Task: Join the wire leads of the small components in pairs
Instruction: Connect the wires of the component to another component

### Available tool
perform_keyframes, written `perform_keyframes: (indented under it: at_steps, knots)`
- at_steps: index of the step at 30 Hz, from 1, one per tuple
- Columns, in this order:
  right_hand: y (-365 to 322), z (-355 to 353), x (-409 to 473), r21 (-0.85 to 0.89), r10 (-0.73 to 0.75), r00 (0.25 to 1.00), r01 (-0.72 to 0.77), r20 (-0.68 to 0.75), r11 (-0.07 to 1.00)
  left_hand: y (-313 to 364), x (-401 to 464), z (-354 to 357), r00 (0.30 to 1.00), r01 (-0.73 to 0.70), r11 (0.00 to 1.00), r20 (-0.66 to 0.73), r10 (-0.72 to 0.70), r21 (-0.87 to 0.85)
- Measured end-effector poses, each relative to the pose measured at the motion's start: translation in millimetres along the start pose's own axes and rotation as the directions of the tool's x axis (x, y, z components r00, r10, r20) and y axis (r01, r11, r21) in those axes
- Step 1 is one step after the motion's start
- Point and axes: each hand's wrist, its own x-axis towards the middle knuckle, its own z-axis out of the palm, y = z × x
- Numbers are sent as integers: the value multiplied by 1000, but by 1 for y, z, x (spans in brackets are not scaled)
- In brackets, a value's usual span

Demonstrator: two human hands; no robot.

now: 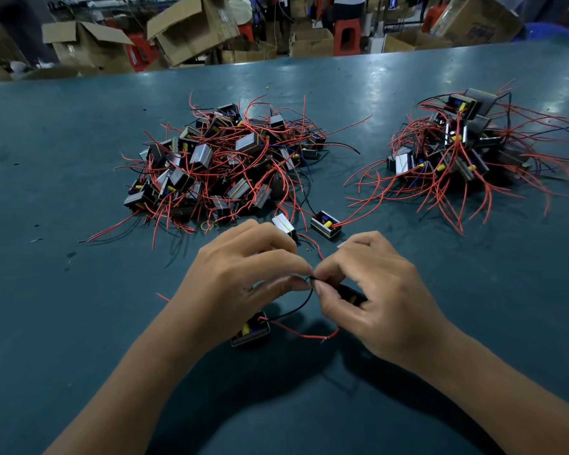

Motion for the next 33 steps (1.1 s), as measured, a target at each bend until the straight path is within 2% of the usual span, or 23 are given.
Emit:
perform_keyframes:
  at_steps: [11, 14, 16, 20, 25, 29, 33]
  knots:
    - [1, 0, -1, 1, -22, 999, 22, 24, 1000, 1, -1, -2, 999, -50, 998, 11, 49, 48]
    - [4, 1, -1, -36, -94, 995, 95, 28, 995, 4, -1, -1, 999, 26, 999, 32, -25, -37]
    - [5, 2, -1, -63, -142, 990, 144, 24, 988, 6, -1, -3, 988, 140, 976, 89, -127, -168]
    - [7, 3, 1, -101, -182, 983, 183, 15, 978, 10, -2, -5, 916, 393, 827, 251, -313, -402]
    - [5, 3, 0, -73, -126, 992, 127, 22, 989, 14, -1, 0, 765, 636, 516, 380, -520, -574]
    - [1, 4, -1, 6, 43, 998, -43, 42, 999, 16, -1, 7, 689, 700, 413, 399, -605, -583]
    - [-1, 6, -1, -54, 15, 999, -13, 52, 998, 14, 0, 11, 601, 755, 286, 450, -661, -590]
